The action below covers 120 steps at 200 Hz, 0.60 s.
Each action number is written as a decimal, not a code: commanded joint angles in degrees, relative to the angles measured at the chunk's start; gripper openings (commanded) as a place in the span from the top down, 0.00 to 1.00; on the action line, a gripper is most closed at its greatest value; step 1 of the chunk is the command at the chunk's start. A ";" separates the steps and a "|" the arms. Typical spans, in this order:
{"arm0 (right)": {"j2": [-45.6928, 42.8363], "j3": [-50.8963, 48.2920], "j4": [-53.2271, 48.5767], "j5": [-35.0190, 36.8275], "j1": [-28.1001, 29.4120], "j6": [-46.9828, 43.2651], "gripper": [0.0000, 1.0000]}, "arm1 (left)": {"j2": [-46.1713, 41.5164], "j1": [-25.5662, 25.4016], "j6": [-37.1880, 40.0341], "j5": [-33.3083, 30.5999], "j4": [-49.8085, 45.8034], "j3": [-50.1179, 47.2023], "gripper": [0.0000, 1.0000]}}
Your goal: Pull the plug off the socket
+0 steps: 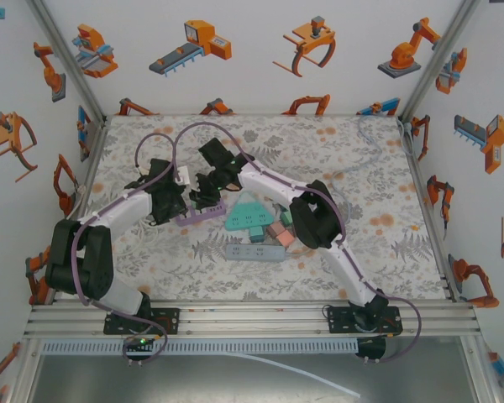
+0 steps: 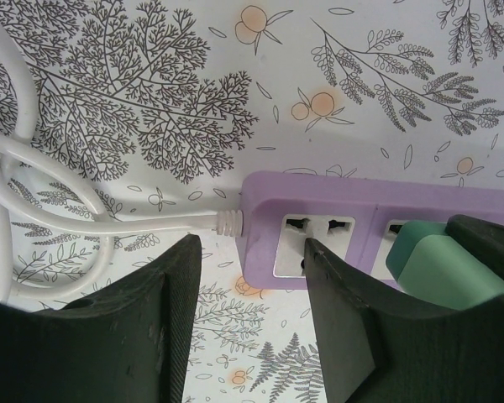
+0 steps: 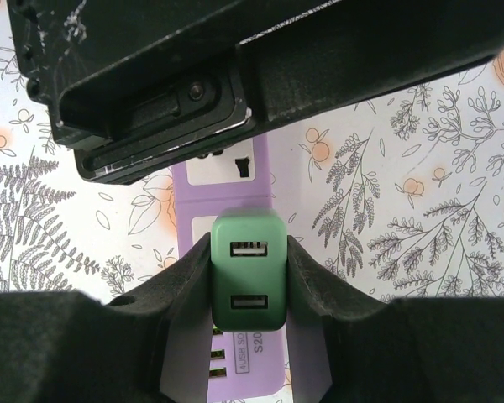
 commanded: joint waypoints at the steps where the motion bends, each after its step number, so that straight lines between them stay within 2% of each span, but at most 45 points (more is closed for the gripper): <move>1: -2.13 1.76 3.38 -3.62 0.33 2.21 0.84 | 4.69 -0.89 1.41 -3.89 -7.32 -3.34 0.49; 120: -7.80 -3.61 7.47 -2.32 -0.03 2.61 0.84 | 4.78 -0.85 1.01 -4.08 -7.37 -2.95 0.45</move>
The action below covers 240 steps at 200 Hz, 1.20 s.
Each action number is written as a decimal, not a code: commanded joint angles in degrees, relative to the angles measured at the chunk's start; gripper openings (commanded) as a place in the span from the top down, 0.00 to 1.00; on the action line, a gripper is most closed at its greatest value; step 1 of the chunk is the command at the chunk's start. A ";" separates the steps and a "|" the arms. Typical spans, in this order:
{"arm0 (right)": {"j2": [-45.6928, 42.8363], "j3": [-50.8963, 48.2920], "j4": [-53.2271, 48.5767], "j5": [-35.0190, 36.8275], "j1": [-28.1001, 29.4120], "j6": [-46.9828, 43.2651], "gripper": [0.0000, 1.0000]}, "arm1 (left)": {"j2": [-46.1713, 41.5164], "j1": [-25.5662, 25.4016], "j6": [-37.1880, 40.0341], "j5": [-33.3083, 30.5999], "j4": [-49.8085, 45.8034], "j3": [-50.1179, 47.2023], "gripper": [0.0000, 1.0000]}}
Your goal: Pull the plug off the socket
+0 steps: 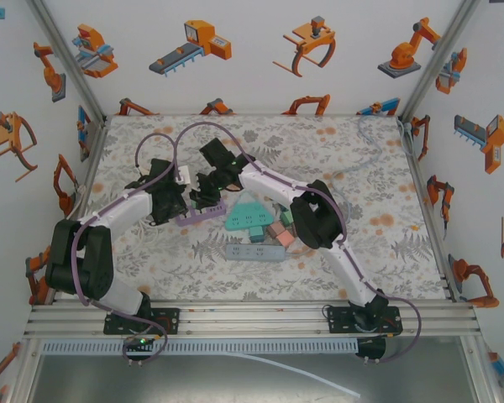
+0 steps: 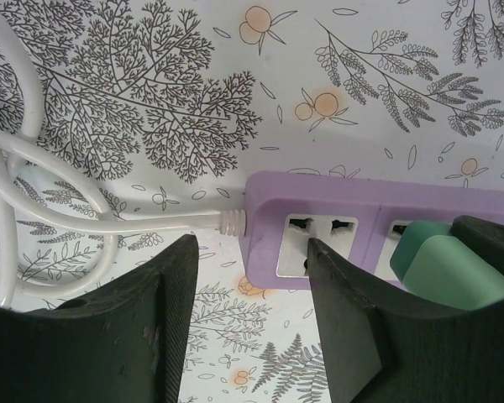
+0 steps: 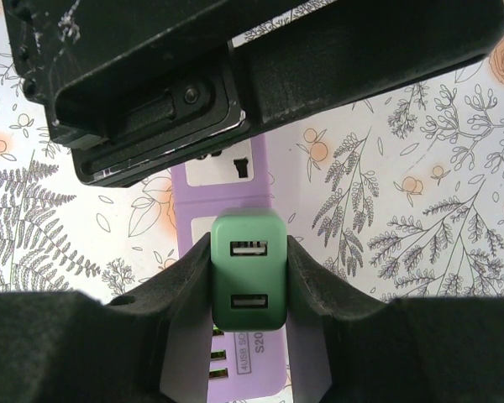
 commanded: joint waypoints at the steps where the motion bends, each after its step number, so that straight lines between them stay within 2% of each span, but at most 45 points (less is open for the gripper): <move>1: -6.78 -1.31 5.00 -2.24 0.10 1.50 0.84 | 4.76 -0.61 1.01 -3.12 -7.00 -3.08 0.45; 72: -14.74 -10.46 13.65 -1.06 -1.70 6.37 0.84 | 1.38 -0.87 1.33 -2.22 -7.73 -0.58 0.44; 106: -19.28 -15.87 21.16 0.95 -2.82 13.59 0.83 | -3.98 -1.65 3.62 1.41 -5.66 0.16 0.38; 133: -24.68 -22.86 31.37 1.84 -4.55 25.24 0.84 | -10.40 -2.59 6.31 5.37 -3.05 -0.17 0.28; 173: -33.83 -35.69 46.87 5.79 -9.83 51.83 0.86 | -21.37 -3.34 8.16 9.97 -0.23 -1.50 0.21; 194: -38.15 -41.20 49.29 8.39 -13.88 63.13 0.87 | -28.13 -3.95 9.31 15.24 3.49 -3.38 0.20; 210: -41.12 -45.96 49.54 11.17 -16.63 67.59 0.87 | -32.82 -4.80 9.82 19.44 6.53 -4.79 0.18; 240: -45.36 -53.70 48.34 16.01 -22.51 77.56 0.90 | -38.85 -7.64 11.87 25.44 8.99 -5.02 0.08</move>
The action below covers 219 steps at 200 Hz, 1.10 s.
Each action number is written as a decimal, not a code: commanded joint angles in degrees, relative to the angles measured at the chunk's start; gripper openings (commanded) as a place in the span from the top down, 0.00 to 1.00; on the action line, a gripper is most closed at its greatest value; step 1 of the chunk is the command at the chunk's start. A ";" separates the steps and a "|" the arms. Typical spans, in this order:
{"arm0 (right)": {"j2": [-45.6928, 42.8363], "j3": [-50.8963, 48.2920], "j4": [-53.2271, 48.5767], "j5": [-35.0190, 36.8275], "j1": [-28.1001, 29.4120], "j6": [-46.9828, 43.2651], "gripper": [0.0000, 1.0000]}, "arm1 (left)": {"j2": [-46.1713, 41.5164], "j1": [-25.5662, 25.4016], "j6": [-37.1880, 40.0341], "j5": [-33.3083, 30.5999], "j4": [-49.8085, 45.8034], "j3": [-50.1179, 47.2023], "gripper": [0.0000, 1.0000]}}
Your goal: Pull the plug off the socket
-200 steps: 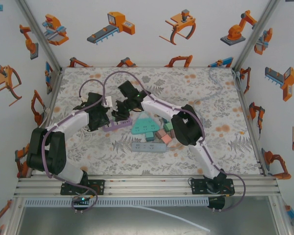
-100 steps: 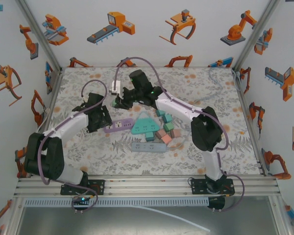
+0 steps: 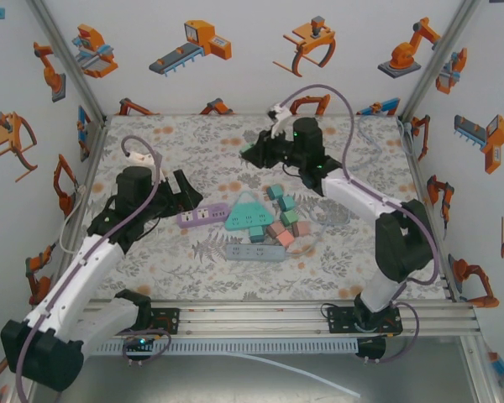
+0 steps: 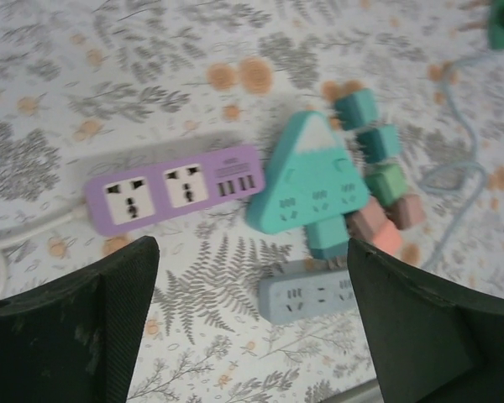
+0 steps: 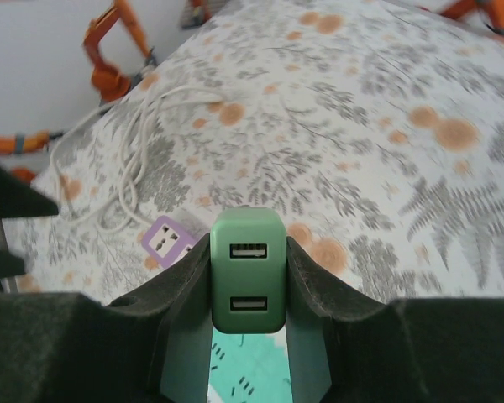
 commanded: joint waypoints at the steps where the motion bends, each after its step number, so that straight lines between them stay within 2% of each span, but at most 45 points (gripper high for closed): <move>1: -3.33 -4.71 2.41 5.17 -3.41 14.17 0.90 | -3.87 -2.12 3.38 7.83 4.29 -0.49 0.08; 17: -4.19 -8.16 1.80 5.68 -6.52 17.45 0.90 | -5.62 -4.38 5.02 10.98 4.42 0.03 0.00; 43: -3.80 -11.88 -0.12 6.13 -10.68 20.30 0.89 | -6.80 -8.75 7.35 14.18 4.05 0.96 0.03; 116: 4.76 -10.85 -6.59 4.11 -16.70 20.10 0.84 | -6.96 -19.58 13.18 12.01 1.34 2.28 0.03; 183: 13.97 -6.14 -7.91 2.48 -17.31 18.11 0.82 | -5.29 -22.13 15.14 5.04 -2.21 4.16 0.03; 219: 16.26 -5.98 -8.68 3.52 -17.27 18.29 0.68 | -5.31 -22.26 15.09 2.72 -3.01 3.86 0.03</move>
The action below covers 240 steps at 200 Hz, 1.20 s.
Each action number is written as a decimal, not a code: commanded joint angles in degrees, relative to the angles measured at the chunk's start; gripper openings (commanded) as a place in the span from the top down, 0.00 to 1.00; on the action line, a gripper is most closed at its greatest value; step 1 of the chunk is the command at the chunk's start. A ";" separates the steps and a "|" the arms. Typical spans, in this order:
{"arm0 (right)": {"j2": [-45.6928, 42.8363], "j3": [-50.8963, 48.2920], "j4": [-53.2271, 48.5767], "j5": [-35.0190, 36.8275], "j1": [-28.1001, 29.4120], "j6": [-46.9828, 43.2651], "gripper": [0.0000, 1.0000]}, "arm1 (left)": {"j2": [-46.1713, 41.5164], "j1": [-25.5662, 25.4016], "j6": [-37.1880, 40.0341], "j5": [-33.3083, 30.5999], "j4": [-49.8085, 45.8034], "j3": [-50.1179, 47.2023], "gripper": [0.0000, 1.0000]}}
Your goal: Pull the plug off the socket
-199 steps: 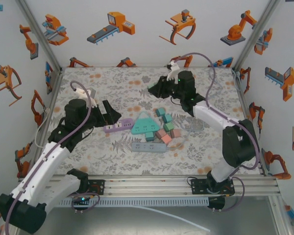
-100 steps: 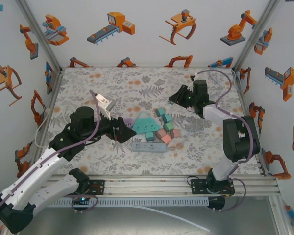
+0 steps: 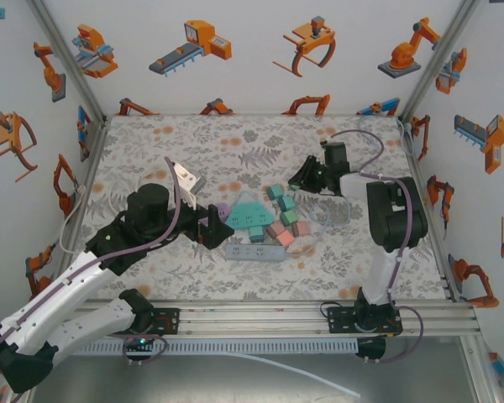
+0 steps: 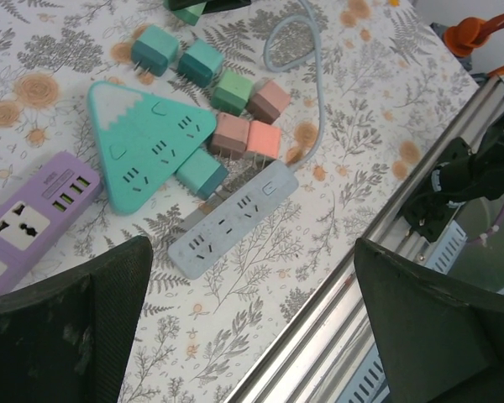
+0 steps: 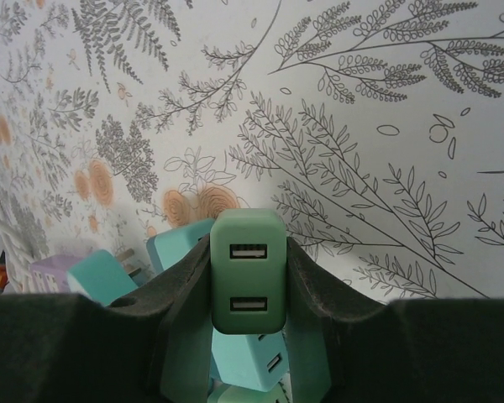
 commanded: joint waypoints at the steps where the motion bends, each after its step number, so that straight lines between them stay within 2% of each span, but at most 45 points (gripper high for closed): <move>1: 1.03 1.49 -0.75 0.27 -0.32 -0.81 0.67 | -0.05 -0.49 1.49 -2.55 -1.33 1.66 0.03; 33: 0.80 1.48 -2.97 1.91 -0.36 -2.06 0.53 | 0.24 -0.49 1.36 -3.11 -1.68 1.99 0.03; 58: -0.29 1.57 -5.43 3.65 -0.30 -3.56 0.47 | 0.43 -0.44 1.22 -3.99 -1.75 1.99 0.03; 132: -7.53 3.58 -14.39 9.52 -0.30 -8.91 0.41 | 1.78 -0.51 0.79 -5.50 -1.94 2.93 0.03; 178: -18.94 0.62 -15.58 17.37 -0.33 -13.31 0.41 | 2.10 -0.61 0.92 -7.74 -1.81 3.35 0.03; 208: -30.86 -8.45 -11.53 29.06 -0.36 -16.73 0.40 | 1.78 -0.64 0.80 -15.45 -2.02 2.91 0.03; 225: -37.54 -14.48 -8.96 36.64 -0.30 -19.29 0.38 | 1.49 -0.56 0.11 -25.00 -2.12 1.98 0.03; 240: -42.36 -20.25 -5.41 42.68 -0.39 -22.66 0.35 | 1.48 -0.50 -1.06 -35.84 -1.87 0.59 0.03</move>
